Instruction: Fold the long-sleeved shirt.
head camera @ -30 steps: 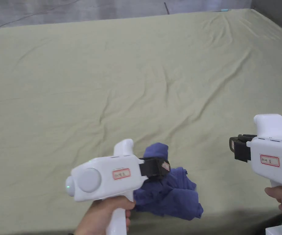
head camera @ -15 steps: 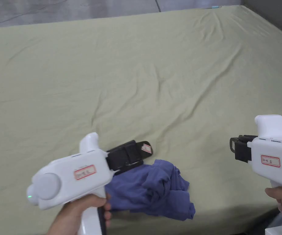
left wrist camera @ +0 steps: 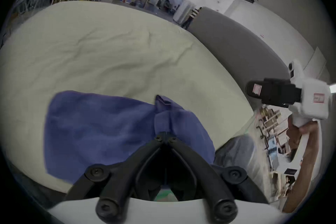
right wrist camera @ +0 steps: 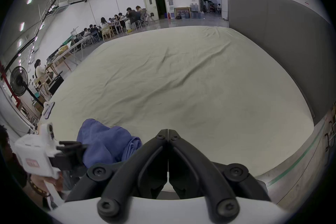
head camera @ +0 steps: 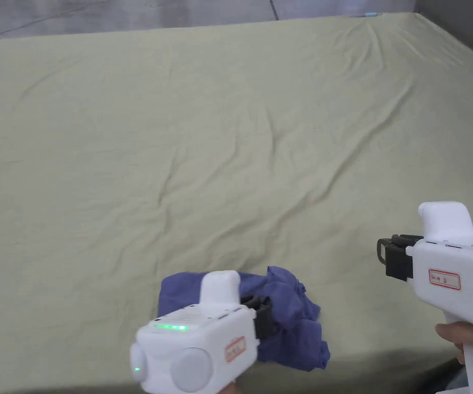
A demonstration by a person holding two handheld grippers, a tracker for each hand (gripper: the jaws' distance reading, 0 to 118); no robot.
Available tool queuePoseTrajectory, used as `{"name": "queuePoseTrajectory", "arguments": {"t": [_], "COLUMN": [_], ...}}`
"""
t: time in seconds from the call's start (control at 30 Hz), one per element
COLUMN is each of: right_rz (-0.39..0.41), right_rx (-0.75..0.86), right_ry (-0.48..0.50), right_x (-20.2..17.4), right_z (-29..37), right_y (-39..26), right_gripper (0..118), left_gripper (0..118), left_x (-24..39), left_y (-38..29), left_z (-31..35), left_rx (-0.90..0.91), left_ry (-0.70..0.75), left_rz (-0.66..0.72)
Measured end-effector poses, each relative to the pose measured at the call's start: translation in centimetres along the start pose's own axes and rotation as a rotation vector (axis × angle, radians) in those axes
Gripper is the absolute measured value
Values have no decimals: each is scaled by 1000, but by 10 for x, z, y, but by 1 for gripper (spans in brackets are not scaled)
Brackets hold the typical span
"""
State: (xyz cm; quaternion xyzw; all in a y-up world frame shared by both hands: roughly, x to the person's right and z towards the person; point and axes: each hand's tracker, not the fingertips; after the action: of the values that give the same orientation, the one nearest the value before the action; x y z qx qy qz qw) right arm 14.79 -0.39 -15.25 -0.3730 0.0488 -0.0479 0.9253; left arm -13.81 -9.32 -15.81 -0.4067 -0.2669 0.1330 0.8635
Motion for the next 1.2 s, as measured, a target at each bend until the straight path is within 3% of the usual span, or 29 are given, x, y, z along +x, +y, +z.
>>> {"name": "queuePoseTrajectory", "arguments": {"t": [0.3,0.47,0.63,0.83,1.0,1.07,1.1,1.13,1.17,1.2], "right_rz": [-28,-36,-90,-152,-175,-167,-132,-112,-144,-183], "right_rx": [-1,-3,-33,-161,-307,-352,-357,-347,-331,-323], "right_ry": [-34,-29,170,427,504,437,348,321,367,375], "right_x": [18,20,-3,-47,-70,-68,-67,-65,-60,-56], "right_z": [12,13,-2,-47,-82,-96,-102,-106,-108,-108], "right_y": [-6,-7,-10,-25,-51,-60,-63,-66,-66,-64], "right_gripper": [2,2,2,2,2,2,2,2,2,2], "left_gripper": [0,0,0,0,0,0,5,15,38,91], "left_x": [44,43,-7,-89,-136,-147,-154,-160,-166,-170], "left_y": [-8,16,42,32,9,1,-3,-6,-9,-10], "left_z": [-70,-28,39,94,107,103,99,95,89,83], "left_rx": [-97,2,143,181,160,145,141,137,128,110], "left_ry": [-33,-68,-72,2,1,-17,-45,-68,-81,-92], "left_rz": [-83,-66,46,171,325,392,430,471,506,532]}}
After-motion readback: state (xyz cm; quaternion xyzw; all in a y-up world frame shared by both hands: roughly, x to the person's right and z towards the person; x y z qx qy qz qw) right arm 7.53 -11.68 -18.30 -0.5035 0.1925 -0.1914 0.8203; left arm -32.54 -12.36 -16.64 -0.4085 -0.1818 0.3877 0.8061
